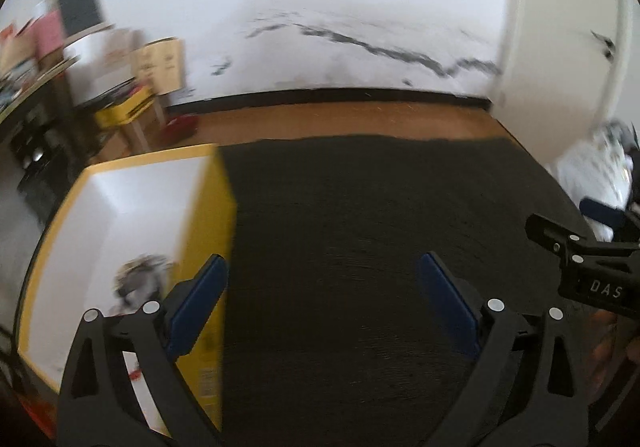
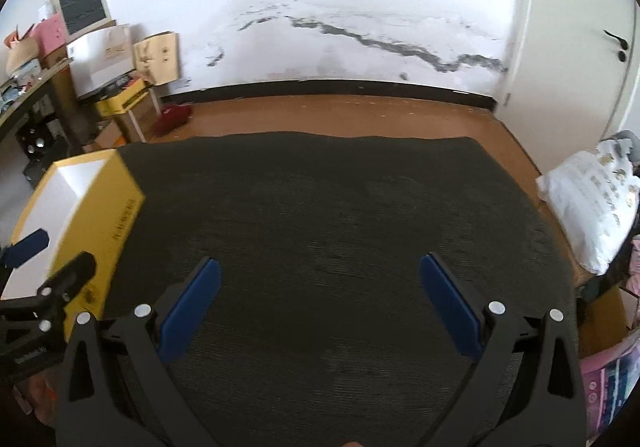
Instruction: Organize jewelry
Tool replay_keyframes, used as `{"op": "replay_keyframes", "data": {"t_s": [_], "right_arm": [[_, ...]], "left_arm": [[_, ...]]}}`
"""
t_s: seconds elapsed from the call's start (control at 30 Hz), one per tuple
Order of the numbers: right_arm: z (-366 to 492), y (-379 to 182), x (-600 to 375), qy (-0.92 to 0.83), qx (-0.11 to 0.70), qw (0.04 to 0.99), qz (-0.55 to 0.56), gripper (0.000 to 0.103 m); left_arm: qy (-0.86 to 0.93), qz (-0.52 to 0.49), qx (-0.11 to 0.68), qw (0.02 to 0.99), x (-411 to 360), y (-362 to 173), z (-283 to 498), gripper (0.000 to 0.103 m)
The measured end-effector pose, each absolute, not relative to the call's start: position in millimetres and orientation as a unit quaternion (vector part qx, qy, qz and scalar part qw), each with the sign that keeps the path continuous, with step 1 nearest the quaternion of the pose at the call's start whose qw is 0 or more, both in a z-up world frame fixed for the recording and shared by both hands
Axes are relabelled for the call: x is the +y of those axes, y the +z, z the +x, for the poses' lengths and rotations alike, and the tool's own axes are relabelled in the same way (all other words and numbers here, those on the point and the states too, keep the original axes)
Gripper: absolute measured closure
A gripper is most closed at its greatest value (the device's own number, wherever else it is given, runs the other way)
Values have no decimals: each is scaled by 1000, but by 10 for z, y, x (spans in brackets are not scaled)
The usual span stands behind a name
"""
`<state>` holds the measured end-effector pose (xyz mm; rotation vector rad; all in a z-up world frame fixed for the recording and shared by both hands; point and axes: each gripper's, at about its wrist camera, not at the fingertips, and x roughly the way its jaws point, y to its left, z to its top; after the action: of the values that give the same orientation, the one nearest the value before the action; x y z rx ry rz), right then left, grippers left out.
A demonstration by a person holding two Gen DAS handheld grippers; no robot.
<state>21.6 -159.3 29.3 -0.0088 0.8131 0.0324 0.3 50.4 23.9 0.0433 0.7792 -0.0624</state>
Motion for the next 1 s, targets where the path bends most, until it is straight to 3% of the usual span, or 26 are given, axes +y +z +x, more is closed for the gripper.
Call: {"op": "replay_keyframes", "data": {"t_s": [0.23, 1.0], "right_arm": [[158, -29, -2064, 0, 432, 902, -6, 7], [276, 6, -2173, 9, 421, 907, -2, 7]], "left_arm": [[-36, 28, 425, 904, 68, -32, 279, 6], [-17, 27, 439, 898, -99, -237, 488, 6]]}}
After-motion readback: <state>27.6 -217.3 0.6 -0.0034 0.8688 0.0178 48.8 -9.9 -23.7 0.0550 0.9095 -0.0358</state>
